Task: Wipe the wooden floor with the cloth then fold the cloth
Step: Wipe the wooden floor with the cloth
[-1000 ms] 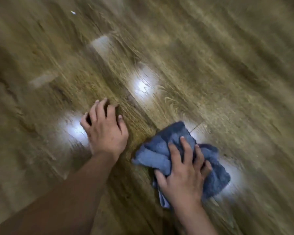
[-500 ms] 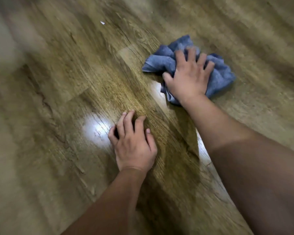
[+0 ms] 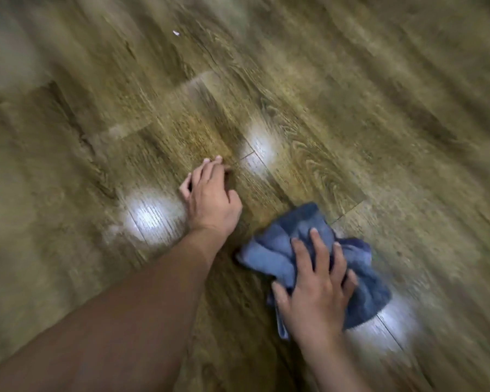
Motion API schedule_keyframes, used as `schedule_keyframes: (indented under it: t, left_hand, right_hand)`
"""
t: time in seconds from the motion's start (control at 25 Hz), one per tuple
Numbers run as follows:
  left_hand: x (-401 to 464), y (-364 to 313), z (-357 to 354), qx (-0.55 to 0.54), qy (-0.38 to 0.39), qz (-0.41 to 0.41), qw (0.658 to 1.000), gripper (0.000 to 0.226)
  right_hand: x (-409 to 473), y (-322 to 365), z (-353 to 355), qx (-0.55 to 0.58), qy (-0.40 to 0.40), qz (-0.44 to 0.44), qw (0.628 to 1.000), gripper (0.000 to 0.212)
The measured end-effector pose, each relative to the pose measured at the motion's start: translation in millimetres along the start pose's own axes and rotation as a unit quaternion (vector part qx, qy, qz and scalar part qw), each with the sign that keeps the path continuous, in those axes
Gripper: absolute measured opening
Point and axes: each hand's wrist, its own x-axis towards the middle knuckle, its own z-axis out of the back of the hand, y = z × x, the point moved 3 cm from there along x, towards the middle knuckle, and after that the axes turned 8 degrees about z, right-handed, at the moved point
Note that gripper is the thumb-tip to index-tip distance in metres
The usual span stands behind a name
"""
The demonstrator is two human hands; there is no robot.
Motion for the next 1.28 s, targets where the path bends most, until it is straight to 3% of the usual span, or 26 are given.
schedule_keyframes:
  t: [0.12,0.28,0.52,0.72,0.84,1.04,1.16,1.28]
  left_hand:
    - [27,20,20,0.072,0.024,-0.057,0.995,0.052]
    - [53,75,37,0.123,-0.059,0.087,0.987,0.051]
    - [55,78,32,0.142,-0.086,0.081,0.983,0.048]
    - [56,86,25,0.149,-0.091,0.087,0.981,0.05]
    - [57,86,24,0.158,-0.088,0.08,0.98,0.051]
    - [55,79,29,0.14,-0.091,0.079,0.983,0.052]
    - [52,79,28,0.133,-0.098,0.063,0.984,0.052]
    - [56,87,21,0.13,-0.091,0.066,0.985,0.048]
  right_hand:
    - [-38,3,4,-0.003,0.024,0.039,0.999,0.092]
    - [5,15,2,-0.031,0.024,0.072,0.997,0.087]
    - [171,67,-3,-0.028,-0.035,0.083,0.996,0.072]
    - [335,116,-11,-0.051,-0.071,0.077,0.993,0.074]
    - [386,134,-15,-0.05,-0.071,0.073,0.994,0.071]
    - [365,128,-9,-0.034,-0.067,0.097,0.992,0.065]
    - [285,112,-8,-0.009,-0.053,0.121,0.991,0.069]
    - [170,78,-10,0.031,-0.048,0.086,0.995,0.077]
